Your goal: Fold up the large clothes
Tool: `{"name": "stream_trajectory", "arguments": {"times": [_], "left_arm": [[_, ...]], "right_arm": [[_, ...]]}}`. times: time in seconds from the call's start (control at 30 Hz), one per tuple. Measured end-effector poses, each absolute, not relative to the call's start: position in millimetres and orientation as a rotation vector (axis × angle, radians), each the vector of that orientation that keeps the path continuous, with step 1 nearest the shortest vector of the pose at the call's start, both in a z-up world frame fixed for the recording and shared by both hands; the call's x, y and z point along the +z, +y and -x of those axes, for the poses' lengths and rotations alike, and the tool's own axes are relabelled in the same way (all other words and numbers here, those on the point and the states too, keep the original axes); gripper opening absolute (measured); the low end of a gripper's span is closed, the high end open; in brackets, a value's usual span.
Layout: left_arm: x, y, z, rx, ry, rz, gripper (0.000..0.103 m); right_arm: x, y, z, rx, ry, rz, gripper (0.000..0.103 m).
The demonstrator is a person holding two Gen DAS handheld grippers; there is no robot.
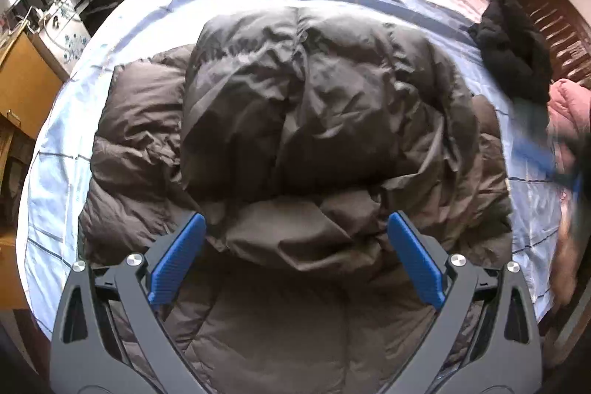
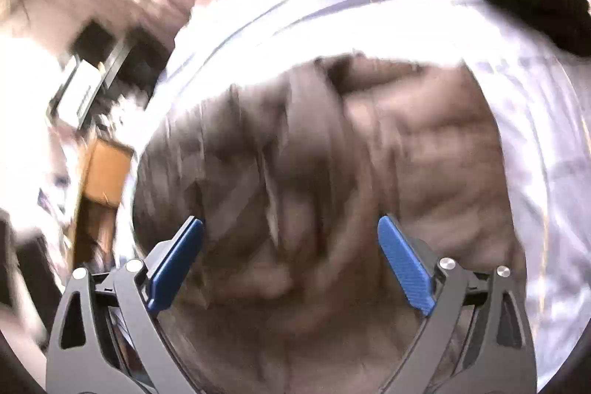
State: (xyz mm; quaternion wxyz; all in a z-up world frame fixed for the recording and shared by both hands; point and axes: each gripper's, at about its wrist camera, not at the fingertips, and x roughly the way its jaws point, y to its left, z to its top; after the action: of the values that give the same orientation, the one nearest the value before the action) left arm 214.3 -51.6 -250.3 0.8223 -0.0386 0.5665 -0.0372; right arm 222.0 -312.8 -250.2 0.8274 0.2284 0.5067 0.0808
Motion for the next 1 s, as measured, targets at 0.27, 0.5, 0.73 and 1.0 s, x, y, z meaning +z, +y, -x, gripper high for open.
{"name": "stream_trajectory", "arguments": {"times": [0.27, 0.5, 0.73, 1.0], "left_arm": [[-289.6, -40.9, -234.2, -0.025, 1.342, 0.152, 0.1], [-302.2, -46.1, -246.4, 0.027, 1.323, 0.061, 0.101], [-309.0, -36.7, -269.2, 0.109, 1.252, 0.094, 0.101], [-289.6, -12.1, -268.8, 0.182, 1.179, 0.126, 0.101]], "right_arm": [[-322.9, -313.9, -376.3, 0.135, 1.394, -0.646, 0.097], [-343.2, -282.4, -434.0, 0.248, 1.426, -0.582, 0.034], [-274.1, -293.9, -422.7, 0.372, 1.005, -0.754, 0.015], [-214.8, -289.4, -372.9, 0.587, 0.814, -0.515, 0.015]]}}
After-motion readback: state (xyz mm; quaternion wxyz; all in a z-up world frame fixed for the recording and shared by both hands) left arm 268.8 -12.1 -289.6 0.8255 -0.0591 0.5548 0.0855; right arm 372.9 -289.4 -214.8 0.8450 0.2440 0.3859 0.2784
